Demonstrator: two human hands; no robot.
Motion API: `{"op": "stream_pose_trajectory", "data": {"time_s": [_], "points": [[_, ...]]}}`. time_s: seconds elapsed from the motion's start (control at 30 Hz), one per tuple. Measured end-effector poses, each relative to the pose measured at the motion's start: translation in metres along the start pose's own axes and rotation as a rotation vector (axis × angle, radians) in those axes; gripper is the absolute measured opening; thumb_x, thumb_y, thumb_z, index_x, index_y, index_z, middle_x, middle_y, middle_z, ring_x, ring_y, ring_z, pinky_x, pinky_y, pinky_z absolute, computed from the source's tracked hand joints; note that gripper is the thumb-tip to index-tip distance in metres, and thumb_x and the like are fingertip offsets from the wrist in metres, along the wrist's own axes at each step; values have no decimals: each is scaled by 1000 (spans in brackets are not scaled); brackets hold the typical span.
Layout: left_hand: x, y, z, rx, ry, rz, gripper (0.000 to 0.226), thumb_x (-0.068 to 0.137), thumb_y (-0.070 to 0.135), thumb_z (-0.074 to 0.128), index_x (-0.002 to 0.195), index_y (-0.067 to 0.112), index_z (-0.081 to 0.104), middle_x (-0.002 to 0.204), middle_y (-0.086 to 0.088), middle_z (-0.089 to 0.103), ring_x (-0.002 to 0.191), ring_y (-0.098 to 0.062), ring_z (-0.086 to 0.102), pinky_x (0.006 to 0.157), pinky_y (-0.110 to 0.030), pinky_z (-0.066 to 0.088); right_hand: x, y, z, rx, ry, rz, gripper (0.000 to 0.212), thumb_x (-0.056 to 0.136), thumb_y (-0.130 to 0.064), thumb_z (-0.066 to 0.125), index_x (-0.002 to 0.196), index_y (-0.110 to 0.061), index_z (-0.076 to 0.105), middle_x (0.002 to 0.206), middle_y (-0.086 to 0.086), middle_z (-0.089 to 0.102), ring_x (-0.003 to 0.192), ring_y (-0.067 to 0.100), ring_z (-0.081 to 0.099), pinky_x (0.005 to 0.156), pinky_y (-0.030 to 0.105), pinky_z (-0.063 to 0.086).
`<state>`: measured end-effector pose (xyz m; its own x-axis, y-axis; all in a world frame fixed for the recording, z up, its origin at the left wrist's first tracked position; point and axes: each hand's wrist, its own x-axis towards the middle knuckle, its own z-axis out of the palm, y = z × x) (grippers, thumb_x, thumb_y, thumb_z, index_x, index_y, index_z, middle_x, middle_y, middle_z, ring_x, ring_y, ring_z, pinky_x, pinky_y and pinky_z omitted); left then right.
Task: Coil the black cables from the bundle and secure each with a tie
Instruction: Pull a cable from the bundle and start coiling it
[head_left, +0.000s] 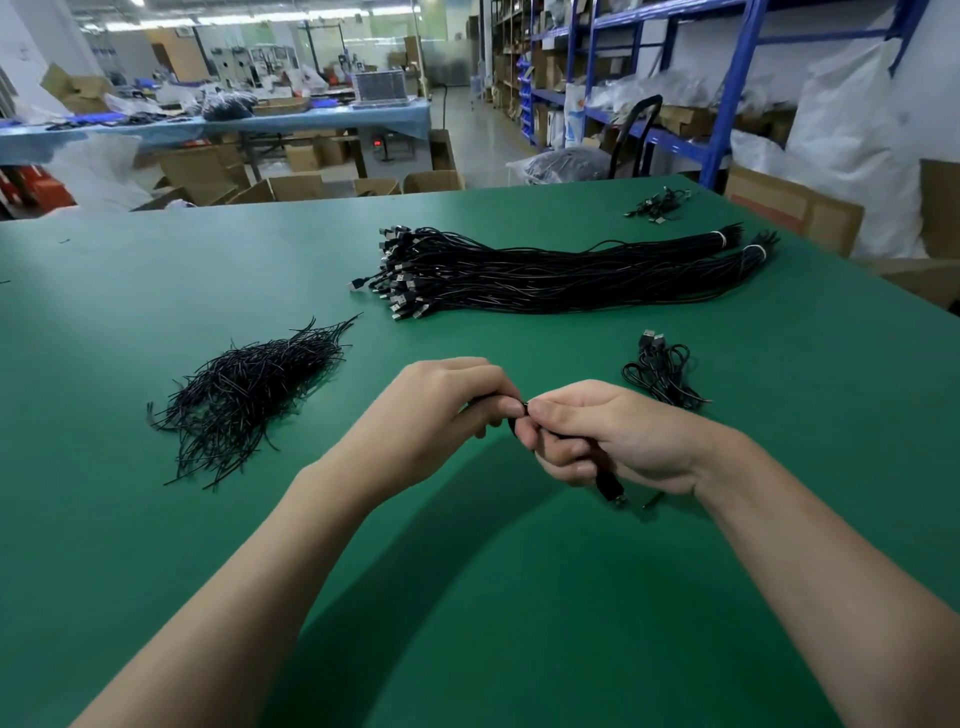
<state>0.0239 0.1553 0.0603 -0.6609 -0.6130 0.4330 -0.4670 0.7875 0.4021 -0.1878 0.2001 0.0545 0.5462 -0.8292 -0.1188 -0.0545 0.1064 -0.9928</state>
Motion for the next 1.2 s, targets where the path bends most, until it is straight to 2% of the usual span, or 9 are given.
{"op": "stream_pose_trajectory", "data": {"time_s": [0.33,0.5,0.6,0.67,0.77,0.87,0.93,1.07,1.2], "points": [[-5,-5,24,114,80,-121,24,105,32,50,97,18,66,81,16,50,67,-15,55,67,-43,51,18,3,5,-582,396,-60,28,105,-24,52,87,-12,69,66,-2,72,62,14,67,65,30,54],[-11,-10,24,118,147,-125,24,105,31,50,97,14,65,82,17,48,69,-20,54,64,-46,51,19,4,4,-802,676,-227,12,86,-36,78,78,-28,76,70,-9,69,65,4,61,58,16,43],[-15,-14,27,122,152,-195,22,105,32,49,96,17,63,84,16,51,72,-17,53,69,-45,51,19,8,4,-846,827,-266,10,87,-36,76,85,-26,75,87,-11,65,81,3,60,71,20,44],[-15,-18,28,124,205,-258,24,105,32,48,96,15,63,86,13,54,75,-20,56,72,-44,50,15,11,8,-834,1014,-369,17,92,-36,69,81,-24,71,80,-12,62,72,3,57,66,19,41],[-14,-22,28,111,356,-318,24,105,28,51,94,9,62,86,4,58,76,-28,57,72,-46,49,14,16,22,-559,944,-198,42,101,-48,52,75,-22,72,63,-10,68,48,2,52,48,16,36],[-14,-16,29,202,490,-254,23,104,25,54,93,6,63,85,-3,60,69,-32,56,61,-44,49,24,15,42,119,549,165,65,100,-63,38,106,-7,69,88,8,78,69,16,71,54,30,52],[-14,-8,32,316,522,-143,25,103,24,53,91,5,65,83,-6,61,62,-29,56,51,-39,46,34,12,48,423,418,183,76,95,-68,36,118,0,59,100,15,75,86,25,73,69,38,59],[-16,-4,39,508,474,47,23,102,19,54,91,7,70,78,-6,59,60,-23,57,47,-34,42,49,6,51,628,469,45,58,97,-63,39,95,-8,56,81,9,61,76,21,63,76,36,56],[-19,-4,43,538,488,65,24,102,23,54,98,9,74,77,-2,61,62,-19,60,50,-29,41,51,14,51,572,630,-46,50,101,-49,46,108,-2,64,70,3,67,70,17,68,71,33,56]]}}
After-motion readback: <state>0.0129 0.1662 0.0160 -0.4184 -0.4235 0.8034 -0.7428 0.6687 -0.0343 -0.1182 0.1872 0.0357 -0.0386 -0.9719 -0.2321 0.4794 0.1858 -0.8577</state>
